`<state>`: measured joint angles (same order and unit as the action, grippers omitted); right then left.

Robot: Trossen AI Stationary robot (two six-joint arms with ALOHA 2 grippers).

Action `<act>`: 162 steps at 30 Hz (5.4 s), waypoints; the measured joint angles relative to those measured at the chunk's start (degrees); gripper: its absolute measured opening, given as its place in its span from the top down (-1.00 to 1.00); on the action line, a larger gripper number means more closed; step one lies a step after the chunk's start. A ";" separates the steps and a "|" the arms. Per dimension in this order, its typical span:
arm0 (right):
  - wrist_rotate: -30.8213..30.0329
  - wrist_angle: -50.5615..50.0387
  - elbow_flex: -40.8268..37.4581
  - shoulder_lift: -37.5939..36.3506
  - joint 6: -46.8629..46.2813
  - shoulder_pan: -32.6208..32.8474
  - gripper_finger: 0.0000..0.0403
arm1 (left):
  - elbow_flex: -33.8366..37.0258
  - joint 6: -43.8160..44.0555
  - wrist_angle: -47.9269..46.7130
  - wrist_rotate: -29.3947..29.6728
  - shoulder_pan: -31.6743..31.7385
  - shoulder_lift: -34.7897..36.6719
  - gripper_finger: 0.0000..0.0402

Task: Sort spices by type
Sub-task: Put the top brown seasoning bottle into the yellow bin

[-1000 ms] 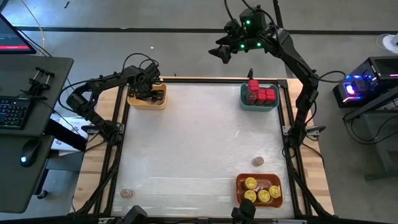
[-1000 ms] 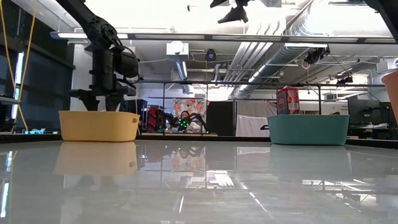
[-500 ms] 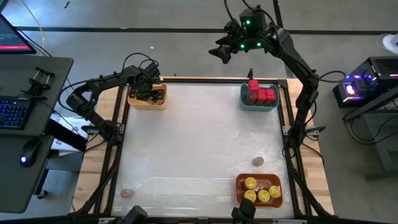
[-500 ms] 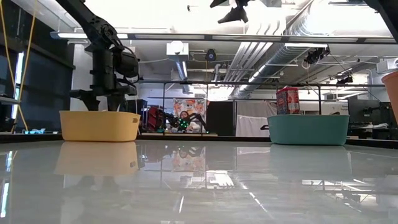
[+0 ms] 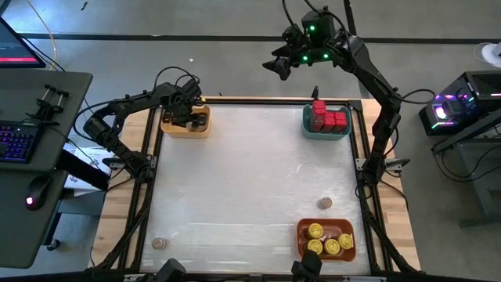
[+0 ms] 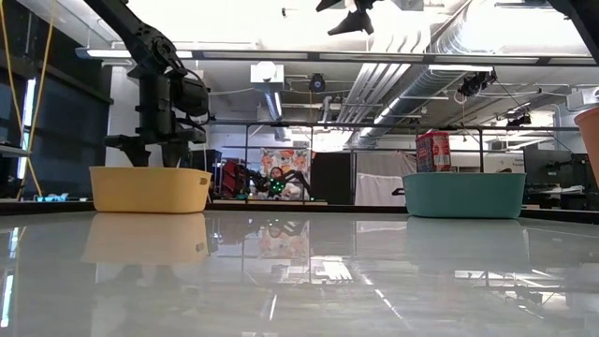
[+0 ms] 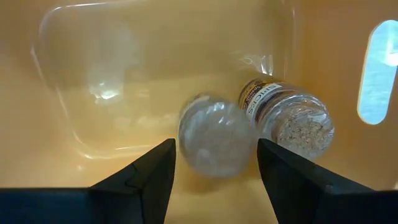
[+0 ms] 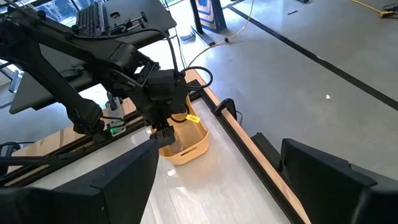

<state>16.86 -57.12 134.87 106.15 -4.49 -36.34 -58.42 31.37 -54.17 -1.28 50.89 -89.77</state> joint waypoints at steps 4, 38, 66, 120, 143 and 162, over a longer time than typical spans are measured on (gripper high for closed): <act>0.00 0.00 0.00 0.00 0.00 0.00 -0.67 | -0.01 -0.07 -0.02 0.00 0.00 0.01 -0.15; 0.00 1.68 0.00 0.00 -2.12 0.04 -0.67 | -10.64 -6.75 -2.61 -2.45 0.40 3.27 -0.26; 0.00 1.69 0.00 0.72 -2.11 0.11 -0.67 | -10.57 -6.00 -8.96 9.26 -2.25 -4.39 -0.26; -0.20 4.66 -0.11 1.92 -4.61 -0.04 -0.67 | -3.75 3.91 3.27 10.90 -1.42 -4.14 -0.23; -0.22 4.66 -0.09 1.90 -5.11 0.00 -0.67 | -1.32 -0.07 1.88 18.21 -0.52 -2.62 0.98; -0.22 4.65 -0.09 1.90 -5.80 0.00 -0.67 | -0.43 -2.52 -4.43 10.97 -0.92 -0.12 1.00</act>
<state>16.64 -52.47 134.78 108.05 -10.29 -36.34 -58.86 28.84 -58.60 9.69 49.98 -89.89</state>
